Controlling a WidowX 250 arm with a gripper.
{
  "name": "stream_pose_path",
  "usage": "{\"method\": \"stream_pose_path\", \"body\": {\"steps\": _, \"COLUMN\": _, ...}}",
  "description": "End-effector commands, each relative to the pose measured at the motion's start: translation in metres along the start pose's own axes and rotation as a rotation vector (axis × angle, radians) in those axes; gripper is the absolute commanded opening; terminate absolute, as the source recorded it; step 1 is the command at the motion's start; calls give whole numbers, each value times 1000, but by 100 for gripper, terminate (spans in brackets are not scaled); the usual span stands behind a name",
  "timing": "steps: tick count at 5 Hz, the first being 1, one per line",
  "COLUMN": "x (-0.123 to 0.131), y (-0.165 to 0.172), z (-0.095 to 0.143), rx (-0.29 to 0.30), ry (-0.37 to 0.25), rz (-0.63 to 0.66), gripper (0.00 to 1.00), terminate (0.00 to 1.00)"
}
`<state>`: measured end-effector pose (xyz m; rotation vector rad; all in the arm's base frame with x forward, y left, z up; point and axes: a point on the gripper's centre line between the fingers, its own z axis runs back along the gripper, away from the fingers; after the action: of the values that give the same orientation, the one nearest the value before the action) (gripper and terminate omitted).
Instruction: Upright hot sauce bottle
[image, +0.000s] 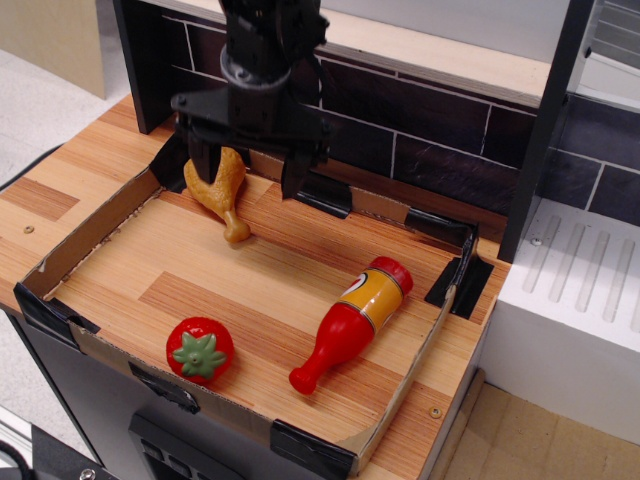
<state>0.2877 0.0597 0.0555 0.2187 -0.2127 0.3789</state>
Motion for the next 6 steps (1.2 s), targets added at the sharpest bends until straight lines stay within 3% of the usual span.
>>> {"method": "stream_pose_path", "body": {"steps": 1, "x": -31, "y": -46, "z": 71, "rx": -159, "ry": 125, "rz": -310, "gripper": 100, "terminate": 0}}
{"method": "stream_pose_path", "body": {"steps": 2, "x": -59, "y": -61, "z": 90, "rx": -213, "ry": 156, "rz": -382, "gripper": 100, "terminate": 0}}
{"method": "stream_pose_path", "body": {"steps": 3, "x": -87, "y": -68, "z": 90, "rx": -231, "ry": 146, "rz": -448, "gripper": 100, "terminate": 0}}
{"method": "stream_pose_path", "body": {"steps": 6, "x": -110, "y": -70, "z": 52, "rx": -229, "ry": 103, "rz": -464, "gripper": 100, "terminate": 0}}
